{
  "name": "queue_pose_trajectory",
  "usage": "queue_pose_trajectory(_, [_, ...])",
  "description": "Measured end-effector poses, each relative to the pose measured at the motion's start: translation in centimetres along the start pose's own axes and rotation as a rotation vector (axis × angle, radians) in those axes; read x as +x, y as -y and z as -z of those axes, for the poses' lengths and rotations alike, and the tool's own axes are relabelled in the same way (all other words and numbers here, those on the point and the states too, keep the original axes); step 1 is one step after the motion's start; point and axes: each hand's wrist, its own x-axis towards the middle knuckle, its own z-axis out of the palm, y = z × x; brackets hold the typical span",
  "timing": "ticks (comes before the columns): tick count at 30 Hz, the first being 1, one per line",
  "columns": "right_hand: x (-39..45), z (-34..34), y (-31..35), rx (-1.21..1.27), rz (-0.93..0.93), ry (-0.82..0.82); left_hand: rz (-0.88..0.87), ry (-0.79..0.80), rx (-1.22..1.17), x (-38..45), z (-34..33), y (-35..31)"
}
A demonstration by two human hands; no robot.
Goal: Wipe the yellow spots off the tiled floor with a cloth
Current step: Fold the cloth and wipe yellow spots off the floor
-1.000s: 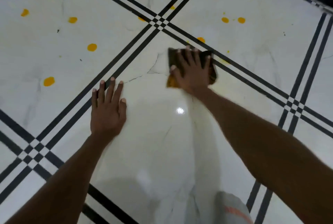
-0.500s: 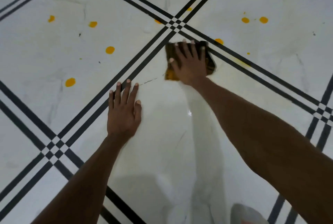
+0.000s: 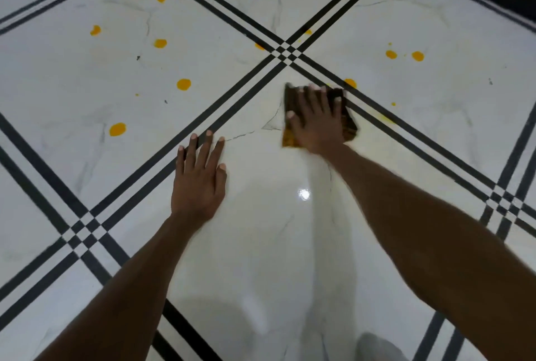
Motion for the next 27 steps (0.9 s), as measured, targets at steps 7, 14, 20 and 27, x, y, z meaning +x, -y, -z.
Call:
queue_pose_trajectory(7, [-7.8,-0.6,3.3,0.256,0.275,0.194,0.125,0.000,-0.261,1.6,2.0,-4.1])
queue_pose_trajectory(14, [-6.9,3.4,-1.4,0.054,-0.004,0.166,0.173,0.238,-0.482,6.9,3.7,-12.6])
queue_pose_trajectory(20, [-7.1,4.7,-3.4,0.203,-0.174,0.220,0.528,0.381,-0.688,9.6,4.4,-13.9])
queue_pose_trajectory(27, [-10.2,10.2,-7.2,0.625,-0.198,0.175,0.307,0.430,-0.980,11.3,8.3,-15.8])
